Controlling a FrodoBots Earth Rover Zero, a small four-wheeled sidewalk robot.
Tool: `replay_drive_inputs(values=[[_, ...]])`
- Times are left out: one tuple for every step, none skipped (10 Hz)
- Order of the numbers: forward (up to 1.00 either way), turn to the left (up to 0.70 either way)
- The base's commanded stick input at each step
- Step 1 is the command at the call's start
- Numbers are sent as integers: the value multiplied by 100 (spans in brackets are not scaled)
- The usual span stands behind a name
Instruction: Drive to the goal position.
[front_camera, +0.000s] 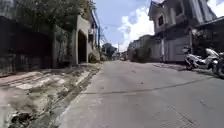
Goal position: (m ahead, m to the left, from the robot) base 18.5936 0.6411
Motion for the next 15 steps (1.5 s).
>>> replay_drive_inputs(values=[[100, 0], [100, 0], [100, 0], [100, 0], [100, 0], [100, 0], [100, 0], [100, 0], [100, 0], [100, 0], [100, 0], [100, 0], [100, 0], [100, 0], [100, 0]])
